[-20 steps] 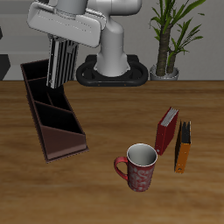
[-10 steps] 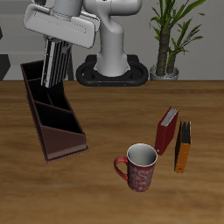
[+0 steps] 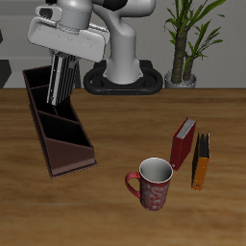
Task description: Place the striped book into the right desk caddy's left compartment
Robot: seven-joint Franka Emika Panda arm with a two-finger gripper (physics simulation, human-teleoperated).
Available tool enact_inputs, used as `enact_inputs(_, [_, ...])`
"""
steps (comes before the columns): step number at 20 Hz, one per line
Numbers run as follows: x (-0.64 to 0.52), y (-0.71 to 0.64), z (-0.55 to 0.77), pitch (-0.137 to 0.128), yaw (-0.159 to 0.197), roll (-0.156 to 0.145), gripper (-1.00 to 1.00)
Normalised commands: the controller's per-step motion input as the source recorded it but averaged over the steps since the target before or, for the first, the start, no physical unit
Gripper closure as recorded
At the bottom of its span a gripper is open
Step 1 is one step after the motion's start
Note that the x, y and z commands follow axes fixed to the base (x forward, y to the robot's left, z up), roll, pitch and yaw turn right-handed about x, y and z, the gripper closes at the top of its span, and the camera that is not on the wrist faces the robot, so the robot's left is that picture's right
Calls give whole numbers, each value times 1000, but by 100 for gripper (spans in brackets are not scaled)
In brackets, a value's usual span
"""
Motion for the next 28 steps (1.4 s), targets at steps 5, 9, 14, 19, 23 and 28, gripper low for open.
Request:
enact_inputs(5, [116, -32, -209, 20, -4, -3, 100])
enact_inputs(9, [144, -9, -249, 38, -10, 27, 100])
enact_inputs(14, [103, -3, -236, 32, -22, 2, 100])
enact_inputs(19, [54, 15, -195, 21, -12, 6, 100])
enact_inputs(23, [52, -42, -228, 33, -24, -6, 100])
enact_inputs(28, [68, -32, -193, 23, -9, 0, 100])
